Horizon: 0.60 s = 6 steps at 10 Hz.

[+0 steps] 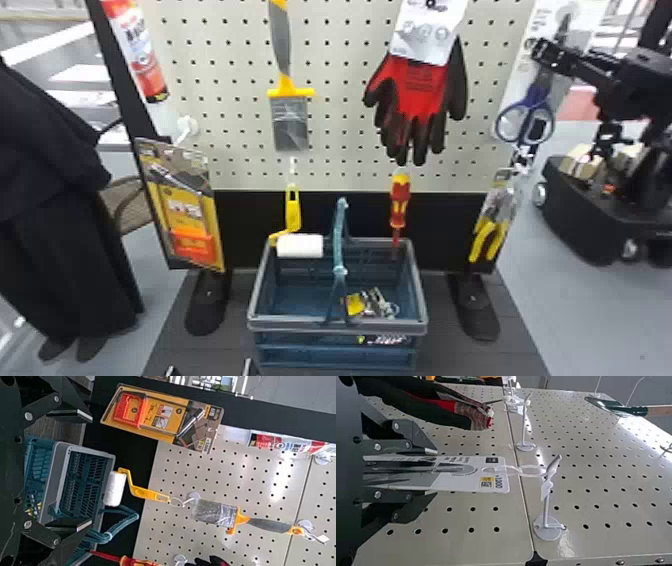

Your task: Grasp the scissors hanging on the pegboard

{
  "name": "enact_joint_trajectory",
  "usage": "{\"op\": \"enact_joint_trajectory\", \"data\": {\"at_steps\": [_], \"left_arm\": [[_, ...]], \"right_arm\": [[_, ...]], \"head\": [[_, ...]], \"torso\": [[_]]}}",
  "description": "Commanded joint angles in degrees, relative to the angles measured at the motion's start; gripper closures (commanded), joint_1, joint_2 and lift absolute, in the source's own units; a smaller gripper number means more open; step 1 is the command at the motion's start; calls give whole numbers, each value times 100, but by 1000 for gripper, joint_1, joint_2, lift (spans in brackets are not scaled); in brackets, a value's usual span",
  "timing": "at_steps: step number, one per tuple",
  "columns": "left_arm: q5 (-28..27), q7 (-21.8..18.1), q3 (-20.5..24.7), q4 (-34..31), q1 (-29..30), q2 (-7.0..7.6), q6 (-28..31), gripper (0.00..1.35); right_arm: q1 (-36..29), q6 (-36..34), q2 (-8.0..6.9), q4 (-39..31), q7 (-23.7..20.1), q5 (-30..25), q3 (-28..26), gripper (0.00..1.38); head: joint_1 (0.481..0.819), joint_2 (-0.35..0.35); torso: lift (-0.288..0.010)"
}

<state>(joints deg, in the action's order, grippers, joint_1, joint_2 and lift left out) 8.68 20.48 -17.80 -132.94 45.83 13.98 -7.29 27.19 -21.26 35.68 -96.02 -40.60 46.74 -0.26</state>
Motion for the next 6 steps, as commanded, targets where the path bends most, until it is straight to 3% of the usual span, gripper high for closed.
{"op": "enact_joint_trajectory", "data": {"at_steps": [1, 6], "left_arm": [[-7, 0, -4, -3, -2, 0, 0, 367], [-7, 9, -4, -3, 10, 0, 0, 367]], "right_arm": [[-2, -1, 1, 4, 0, 28, 0, 1285], [-27, -1, -8, 18, 8, 72, 0, 1285]], "head": [[549, 0], [549, 0]], "torso": [[-100], [-100]]}}
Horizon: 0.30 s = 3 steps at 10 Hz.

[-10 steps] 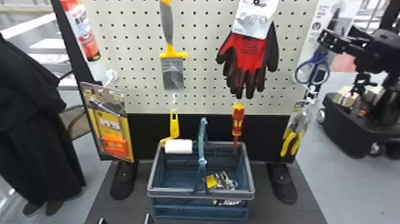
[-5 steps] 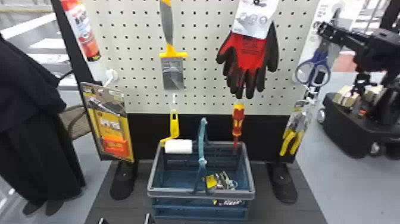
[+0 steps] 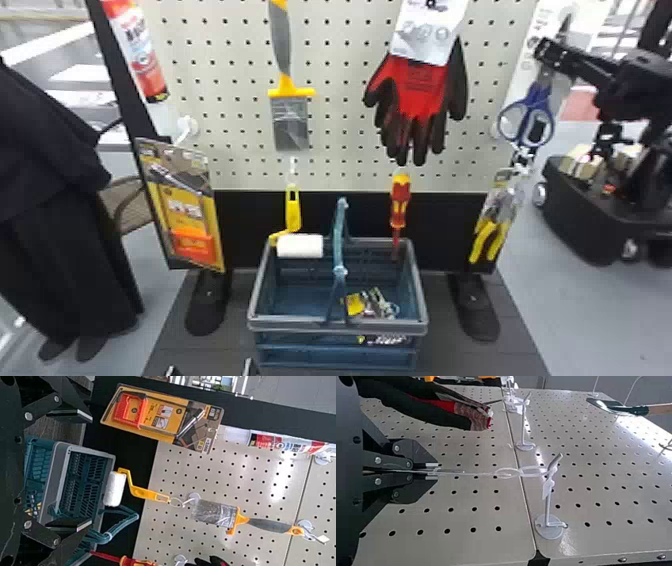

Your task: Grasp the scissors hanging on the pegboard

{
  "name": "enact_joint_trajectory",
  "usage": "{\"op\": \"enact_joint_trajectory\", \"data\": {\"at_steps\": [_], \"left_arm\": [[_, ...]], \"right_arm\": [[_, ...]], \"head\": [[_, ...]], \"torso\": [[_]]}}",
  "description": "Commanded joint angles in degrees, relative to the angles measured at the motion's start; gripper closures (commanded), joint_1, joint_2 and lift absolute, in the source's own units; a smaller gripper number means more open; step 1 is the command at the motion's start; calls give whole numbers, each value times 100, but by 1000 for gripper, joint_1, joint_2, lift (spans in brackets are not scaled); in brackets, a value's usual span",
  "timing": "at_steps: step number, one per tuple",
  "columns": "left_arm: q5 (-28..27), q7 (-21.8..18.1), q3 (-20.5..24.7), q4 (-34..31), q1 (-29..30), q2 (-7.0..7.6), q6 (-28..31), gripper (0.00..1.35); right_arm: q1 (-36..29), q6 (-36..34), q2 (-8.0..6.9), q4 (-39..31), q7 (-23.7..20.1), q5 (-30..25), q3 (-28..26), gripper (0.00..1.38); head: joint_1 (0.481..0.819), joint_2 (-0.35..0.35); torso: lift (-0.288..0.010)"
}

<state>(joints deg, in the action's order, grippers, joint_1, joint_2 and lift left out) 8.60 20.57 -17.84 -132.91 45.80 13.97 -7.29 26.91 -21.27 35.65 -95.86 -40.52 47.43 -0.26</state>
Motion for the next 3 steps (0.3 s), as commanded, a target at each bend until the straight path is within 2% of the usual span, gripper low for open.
{"op": "enact_joint_trajectory", "data": {"at_steps": [1, 3], "left_arm": [[-8, 0, 0, -6, 0, 0, 0, 367], [-8, 0, -9, 8, 0, 0, 0, 367]], "right_arm": [[-12, 0, -6, 2, 0, 12, 0, 1285], [-24, 0, -6, -12, 9, 30, 0, 1285]], "head": [[549, 0], [549, 0]], "torso": [[-100], [-100]]}}
